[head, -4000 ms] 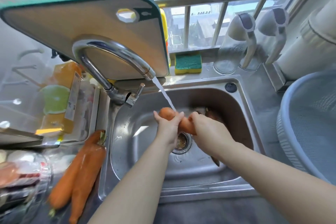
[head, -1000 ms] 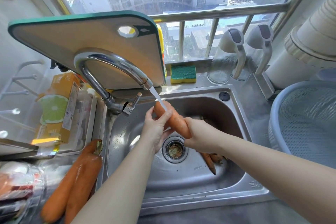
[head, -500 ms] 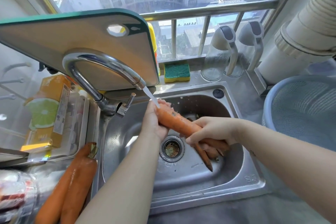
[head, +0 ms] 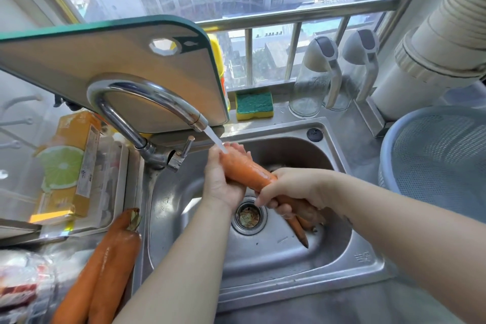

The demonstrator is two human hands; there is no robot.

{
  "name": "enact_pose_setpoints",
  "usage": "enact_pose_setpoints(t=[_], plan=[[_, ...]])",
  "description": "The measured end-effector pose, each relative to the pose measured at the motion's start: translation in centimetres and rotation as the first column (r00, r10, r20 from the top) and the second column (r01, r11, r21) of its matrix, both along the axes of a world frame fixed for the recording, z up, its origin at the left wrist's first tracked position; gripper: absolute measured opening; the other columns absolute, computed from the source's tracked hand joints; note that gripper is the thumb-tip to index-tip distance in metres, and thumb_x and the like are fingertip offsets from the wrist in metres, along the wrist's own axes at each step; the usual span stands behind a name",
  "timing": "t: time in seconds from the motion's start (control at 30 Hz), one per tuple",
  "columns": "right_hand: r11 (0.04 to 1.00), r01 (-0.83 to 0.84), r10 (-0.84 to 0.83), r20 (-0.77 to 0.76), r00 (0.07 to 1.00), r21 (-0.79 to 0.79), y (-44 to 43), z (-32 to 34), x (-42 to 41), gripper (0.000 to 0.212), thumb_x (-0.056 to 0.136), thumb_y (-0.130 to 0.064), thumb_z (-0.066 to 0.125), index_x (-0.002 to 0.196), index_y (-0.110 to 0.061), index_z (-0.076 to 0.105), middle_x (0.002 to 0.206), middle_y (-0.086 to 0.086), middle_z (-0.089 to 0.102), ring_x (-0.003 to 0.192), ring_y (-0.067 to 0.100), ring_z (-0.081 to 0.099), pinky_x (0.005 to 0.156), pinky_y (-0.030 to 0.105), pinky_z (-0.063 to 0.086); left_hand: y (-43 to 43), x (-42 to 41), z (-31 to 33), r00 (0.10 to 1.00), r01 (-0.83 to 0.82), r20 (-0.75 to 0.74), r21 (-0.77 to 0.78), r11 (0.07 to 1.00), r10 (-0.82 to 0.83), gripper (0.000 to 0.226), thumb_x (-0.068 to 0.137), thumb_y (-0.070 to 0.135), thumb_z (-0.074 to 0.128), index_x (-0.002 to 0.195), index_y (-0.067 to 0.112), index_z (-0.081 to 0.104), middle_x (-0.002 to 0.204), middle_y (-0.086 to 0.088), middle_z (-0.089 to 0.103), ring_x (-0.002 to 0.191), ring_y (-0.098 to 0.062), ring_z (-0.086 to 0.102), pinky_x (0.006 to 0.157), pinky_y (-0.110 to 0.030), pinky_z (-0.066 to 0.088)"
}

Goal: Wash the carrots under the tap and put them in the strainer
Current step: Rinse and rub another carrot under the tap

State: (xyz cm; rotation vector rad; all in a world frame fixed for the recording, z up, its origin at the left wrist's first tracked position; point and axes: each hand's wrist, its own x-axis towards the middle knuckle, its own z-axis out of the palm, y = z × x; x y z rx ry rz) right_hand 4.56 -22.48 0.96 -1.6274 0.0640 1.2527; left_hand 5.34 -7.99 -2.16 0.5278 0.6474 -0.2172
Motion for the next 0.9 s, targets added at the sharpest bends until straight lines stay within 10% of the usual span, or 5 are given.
enact_pose_setpoints(t=[0.17, 0.3, 0.43, 0.63, 0.9], plan=[[0.848, -0.015, 0.329, 0.504, 0.798, -0.530, 2.3, -0.5, 0.3, 0.011, 0.073, -0.018, 0.064, 0.078, -0.011, 0.056, 0.069, 0.003, 0.059, 0.058, 0.020, 0.055, 0.053, 0.027, 0.044, -0.3, 1.5, -0.4, 0.975, -0.051, -0.179, 0.385, 0.922, 0.129, 0.018, 0.092, 0.019, 0.060, 0.107, 0.011, 0.056, 0.077, -0.008, 0.063, 0.065, -0.018, 0.059, 0.062, -0.031, 0.052], [0.753, 0.113, 0.533, 0.702, 0.473, -0.648, 3.1, -1.0, -0.3, 0.018, 0.081, -0.015, 0.056, 0.089, -0.019, 0.039, 0.088, 0.005, 0.057, 0.076, 0.029, 0.054, 0.061, 0.032, 0.035, 0.4, 1.4, -1.1, 0.993, 0.018, -0.086, 0.774, 0.633, 0.076, 0.030, 0.083, 0.015, 0.069, 0.097, 0.035, 0.052, 0.109, -0.005, 0.060, 0.092, -0.023, 0.061, 0.084, -0.038, 0.053], [0.757, 0.043, 0.620, 0.737, 0.270, -0.653, 2.1, -1.5, 0.9, 0.027, 0.085, -0.035, 0.061, 0.101, -0.018, 0.047, 0.098, 0.003, 0.064, 0.090, 0.029, 0.061, 0.064, 0.033, 0.039, 3.0, 0.0, -0.5, 0.988, 0.124, -0.094, 0.952, 0.281, -0.120, 0.006, 0.088, 0.023, 0.060, 0.084, 0.028, 0.059, 0.086, 0.006, 0.058, 0.085, -0.021, 0.058, 0.076, -0.032, 0.048], [0.636, -0.166, 0.759, 0.649, -0.043, -0.754, 0.9, -0.3, 3.7, 0.063, 0.075, -0.078, 0.047, 0.102, -0.022, 0.057, 0.088, 0.000, 0.066, 0.080, 0.023, 0.062, 0.063, 0.032, 0.045, 6.1, -2.3, 1.3, 0.564, 0.409, -0.450, 0.881, -0.239, -0.692, 0.041, 0.087, 0.057, 0.053, 0.071, 0.021, 0.063, 0.064, 0.006, 0.060, 0.061, -0.008, 0.056, 0.056, -0.022, 0.039], [0.833, -0.004, 0.550, 0.825, 0.132, -0.554, 3.9, -2.3, 5.3, 0.059, 0.089, -0.061, 0.024, 0.061, -0.019, 0.054, 0.053, -0.003, 0.047, 0.060, 0.020, 0.046, 0.069, 0.034, 0.043, 7.1, -4.4, 3.3, 0.632, 0.571, -0.324, 0.809, 0.140, -0.704, 0.027, 0.082, 0.035, 0.071, 0.091, 0.010, 0.066, 0.077, -0.004, 0.066, 0.061, -0.013, 0.062, 0.053, -0.020, 0.047]])
